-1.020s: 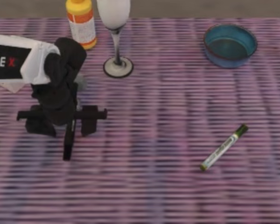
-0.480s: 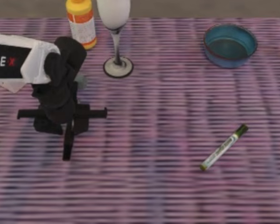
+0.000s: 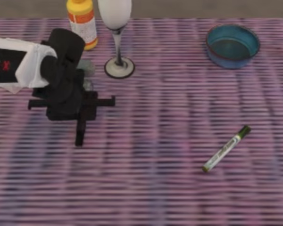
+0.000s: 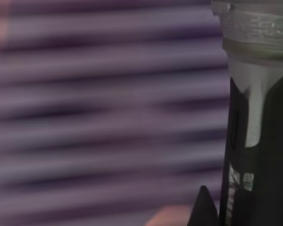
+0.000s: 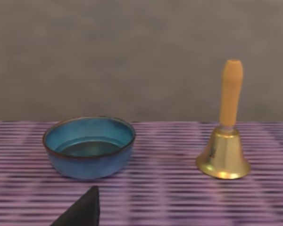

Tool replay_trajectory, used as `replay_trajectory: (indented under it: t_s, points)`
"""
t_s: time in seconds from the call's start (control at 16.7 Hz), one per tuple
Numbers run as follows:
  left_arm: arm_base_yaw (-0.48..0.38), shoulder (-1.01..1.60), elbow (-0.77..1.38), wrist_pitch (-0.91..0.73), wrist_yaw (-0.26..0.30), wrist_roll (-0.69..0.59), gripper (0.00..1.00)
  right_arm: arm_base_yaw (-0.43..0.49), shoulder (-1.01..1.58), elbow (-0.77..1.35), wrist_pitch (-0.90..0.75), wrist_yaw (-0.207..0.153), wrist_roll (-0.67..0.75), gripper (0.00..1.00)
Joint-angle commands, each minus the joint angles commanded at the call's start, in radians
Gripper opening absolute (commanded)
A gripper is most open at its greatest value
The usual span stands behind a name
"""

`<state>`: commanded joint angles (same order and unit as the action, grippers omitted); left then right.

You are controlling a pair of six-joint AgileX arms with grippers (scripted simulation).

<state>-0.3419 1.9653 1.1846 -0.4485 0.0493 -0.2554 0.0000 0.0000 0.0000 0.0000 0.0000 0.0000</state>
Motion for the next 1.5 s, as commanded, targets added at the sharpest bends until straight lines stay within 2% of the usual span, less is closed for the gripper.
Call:
replay_trajectory:
  t_s: [0.18,0.66,0.9,1.02,1.26,1.38,1.5]
  points:
    - [0.008,-0.042,-0.057,0.225,0.085,0.046,0.00,0.000,0.000,0.000,0.000,0.000,0.000,1.00]
    - [0.034,-0.211,-0.264,0.955,0.342,0.195,0.00,0.000,0.000,0.000,0.000,0.000,0.000,1.00]
    - [0.045,-0.300,-0.329,1.178,0.432,0.254,0.00,0.000,0.000,0.000,0.000,0.000,0.000,1.00]
    - [0.048,-0.327,-0.344,1.227,0.455,0.271,0.00,0.000,0.000,0.000,0.000,0.000,0.000,1.00]
    - [0.048,-0.332,-0.346,1.235,0.459,0.273,0.00,0.000,0.000,0.000,0.000,0.000,0.000,1.00]
    - [0.040,-0.330,-0.342,1.232,0.454,0.274,0.00,0.000,0.000,0.000,0.000,0.000,0.000,1.00]
    - [0.008,-0.343,-0.344,1.228,0.422,0.274,0.00,0.000,0.000,0.000,0.000,0.000,0.000,1.00]
